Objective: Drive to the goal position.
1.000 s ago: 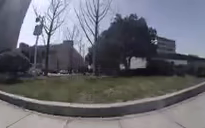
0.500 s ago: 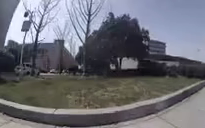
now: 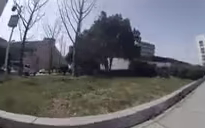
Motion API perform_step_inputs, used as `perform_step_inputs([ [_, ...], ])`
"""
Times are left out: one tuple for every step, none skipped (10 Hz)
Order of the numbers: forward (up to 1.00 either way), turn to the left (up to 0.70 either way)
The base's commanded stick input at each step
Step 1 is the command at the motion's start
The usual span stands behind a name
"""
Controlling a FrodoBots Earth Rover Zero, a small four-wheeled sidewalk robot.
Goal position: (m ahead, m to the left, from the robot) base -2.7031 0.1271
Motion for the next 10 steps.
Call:
perform_step_inputs([
  [-0.45, 0.27],
  [-0.45, 0.27],
  [-0.45, 0.27],
  [-0.45, 0.27],
  [-0.45, 0.27],
  [-0.45, 0.27],
  [-0.45, 0.27],
  [-0.45, 0.27],
  [-0.45, 0.27],
  [-0.45, 0.27],
])
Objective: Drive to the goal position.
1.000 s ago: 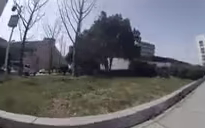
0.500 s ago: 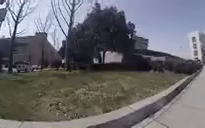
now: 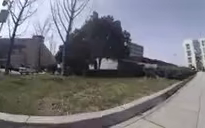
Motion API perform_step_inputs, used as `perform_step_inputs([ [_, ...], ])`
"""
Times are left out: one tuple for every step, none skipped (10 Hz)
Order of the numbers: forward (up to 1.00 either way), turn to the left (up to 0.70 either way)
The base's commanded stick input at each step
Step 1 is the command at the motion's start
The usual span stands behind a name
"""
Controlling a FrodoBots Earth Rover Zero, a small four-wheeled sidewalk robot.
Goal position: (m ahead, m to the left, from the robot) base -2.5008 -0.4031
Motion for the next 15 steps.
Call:
perform_step_inputs([
  [-0.45, 0.27],
  [-0.28, 0.17],
  [0.11, -0.07],
  [0.45, -0.27],
  [0.45, -0.27],
  [0.45, -0.27],
  [0.45, -0.27],
  [0.45, -0.27],
  [0.45, -0.27],
  [0.45, -0.27],
  [0.45, -0.27],
  [0.45, -0.27],
  [0.45, -0.27],
  [0.45, -0.27],
  [0.45, -0.27],
])
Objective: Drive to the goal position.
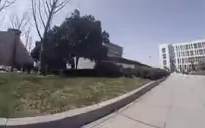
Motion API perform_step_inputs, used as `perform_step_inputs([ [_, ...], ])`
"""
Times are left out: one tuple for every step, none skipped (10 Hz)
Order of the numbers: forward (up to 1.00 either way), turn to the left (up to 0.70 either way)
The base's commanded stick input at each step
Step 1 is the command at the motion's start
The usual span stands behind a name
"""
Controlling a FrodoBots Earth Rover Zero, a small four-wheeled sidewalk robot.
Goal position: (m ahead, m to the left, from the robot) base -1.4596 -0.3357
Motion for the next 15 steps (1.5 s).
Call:
perform_step_inputs([
  [0.45, -0.27],
  [0.45, -0.27],
  [0.45, -0.27],
  [0.45, -0.27],
  [0.45, -0.27],
  [0.45, -0.27],
  [0.45, -0.27],
  [0.45, -0.27],
  [0.45, -0.27],
  [0.45, -0.27],
  [0.45, -0.27],
  [0.45, -0.27],
  [0.45, -0.27],
  [0.45, -0.27],
  [0.15, -0.27],
])
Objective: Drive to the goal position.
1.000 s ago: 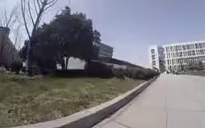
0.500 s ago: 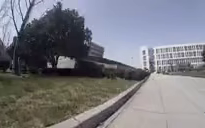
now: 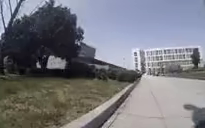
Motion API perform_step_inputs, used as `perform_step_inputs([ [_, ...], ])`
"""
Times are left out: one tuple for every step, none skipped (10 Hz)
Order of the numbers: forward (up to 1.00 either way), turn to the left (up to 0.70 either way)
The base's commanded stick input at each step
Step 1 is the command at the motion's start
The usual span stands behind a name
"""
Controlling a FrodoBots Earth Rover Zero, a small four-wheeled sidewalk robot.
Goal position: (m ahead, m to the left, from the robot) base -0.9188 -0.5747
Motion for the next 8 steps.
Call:
perform_step_inputs([
  [-0.45, -0.06],
  [-0.45, 0.27],
  [-0.45, 0.27],
  [-0.45, 0.27],
  [-0.45, 0.27],
  [-0.45, 0.27],
  [-0.45, 0.27],
  [-0.45, 0.27],
])
